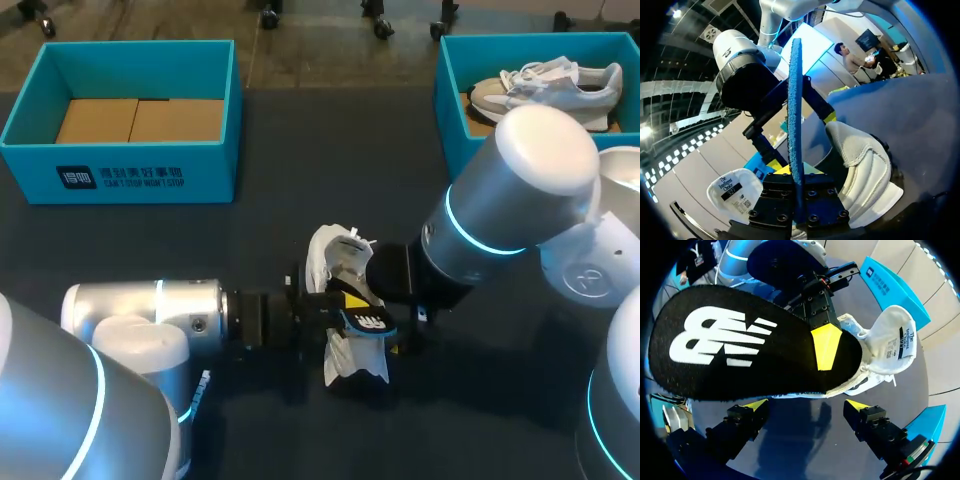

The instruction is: Take the shoe out of the shoebox, open the shoe tongue, remove and reinsert the insole, then place the shoe into the shoebox

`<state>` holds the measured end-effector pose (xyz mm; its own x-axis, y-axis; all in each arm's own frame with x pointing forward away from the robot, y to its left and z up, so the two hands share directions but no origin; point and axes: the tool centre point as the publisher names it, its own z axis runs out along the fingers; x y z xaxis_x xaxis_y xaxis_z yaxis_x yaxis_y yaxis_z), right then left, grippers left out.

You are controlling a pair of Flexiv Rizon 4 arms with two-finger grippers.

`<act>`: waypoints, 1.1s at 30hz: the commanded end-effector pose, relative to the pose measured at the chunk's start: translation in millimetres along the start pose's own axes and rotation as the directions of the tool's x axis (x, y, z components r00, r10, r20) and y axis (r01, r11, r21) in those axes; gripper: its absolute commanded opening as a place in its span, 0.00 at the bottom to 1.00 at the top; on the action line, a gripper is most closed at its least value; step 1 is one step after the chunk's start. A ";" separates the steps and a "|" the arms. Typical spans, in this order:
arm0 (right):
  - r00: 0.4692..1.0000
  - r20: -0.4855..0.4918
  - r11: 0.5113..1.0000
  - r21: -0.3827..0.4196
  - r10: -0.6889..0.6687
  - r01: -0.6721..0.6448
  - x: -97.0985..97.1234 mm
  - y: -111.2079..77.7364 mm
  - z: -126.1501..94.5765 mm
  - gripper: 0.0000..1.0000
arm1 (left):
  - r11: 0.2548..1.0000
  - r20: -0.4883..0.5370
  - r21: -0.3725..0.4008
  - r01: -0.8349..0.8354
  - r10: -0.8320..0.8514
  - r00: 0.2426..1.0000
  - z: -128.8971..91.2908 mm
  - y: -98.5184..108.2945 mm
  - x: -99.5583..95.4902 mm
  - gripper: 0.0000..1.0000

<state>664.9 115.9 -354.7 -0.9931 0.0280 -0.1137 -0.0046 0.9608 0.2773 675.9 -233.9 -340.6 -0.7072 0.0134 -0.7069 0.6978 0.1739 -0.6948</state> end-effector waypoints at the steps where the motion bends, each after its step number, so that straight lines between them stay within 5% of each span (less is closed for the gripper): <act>1: 1.000 0.001 1.000 0.001 0.000 0.000 0.6 0.3 1.4 1.00 | 1.000 0.002 -0.003 0.007 -0.007 1.000 1.9 -0.1 1.4 0.00; 7: 1.000 0.001 1.000 0.001 0.000 0.000 0.6 0.3 1.4 1.00 | 1.000 0.006 -0.004 0.014 -0.014 1.000 -0.5 -6.6 -0.2 0.00; 11: 1.000 0.001 1.000 0.001 0.000 0.000 0.6 0.3 1.4 1.00 | 1.000 0.010 -0.001 0.021 -0.021 1.000 -0.5 -11.3 -4.6 0.24; 18: 1.000 0.001 1.000 0.001 0.000 0.000 0.6 0.3 1.4 1.00 | 1.000 0.001 0.003 0.021 -0.021 1.000 -0.8 -25.1 -7.5 0.26; 24: 1.000 0.001 1.000 0.001 0.000 0.000 0.6 0.3 1.4 1.00 | 0.999 -0.020 -0.039 0.017 -0.018 1.000 0.3 -42.4 -7.7 0.25; 27: 1.000 0.001 1.000 0.001 0.000 0.000 0.6 0.3 1.4 1.00 | 0.999 -0.024 -0.045 0.001 -0.002 1.000 0.1 -47.5 -10.1 0.19; 29: 1.000 0.001 1.000 0.001 0.000 0.000 0.6 0.3 1.4 1.00 | 0.998 -0.028 -0.049 -0.029 0.028 0.999 0.5 -49.2 -9.6 0.00; 33: 1.000 0.001 1.000 0.001 0.000 0.000 0.6 0.3 1.4 1.00 | 0.998 -0.029 -0.034 -0.048 0.047 0.998 2.2 -44.8 -5.5 0.00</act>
<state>664.9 115.9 -354.7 -0.9931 0.0280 -0.1137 -0.0047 0.9608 0.2773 648.7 -243.0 -301.8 -0.6789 0.0560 -0.7321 0.7246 0.2125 -0.6556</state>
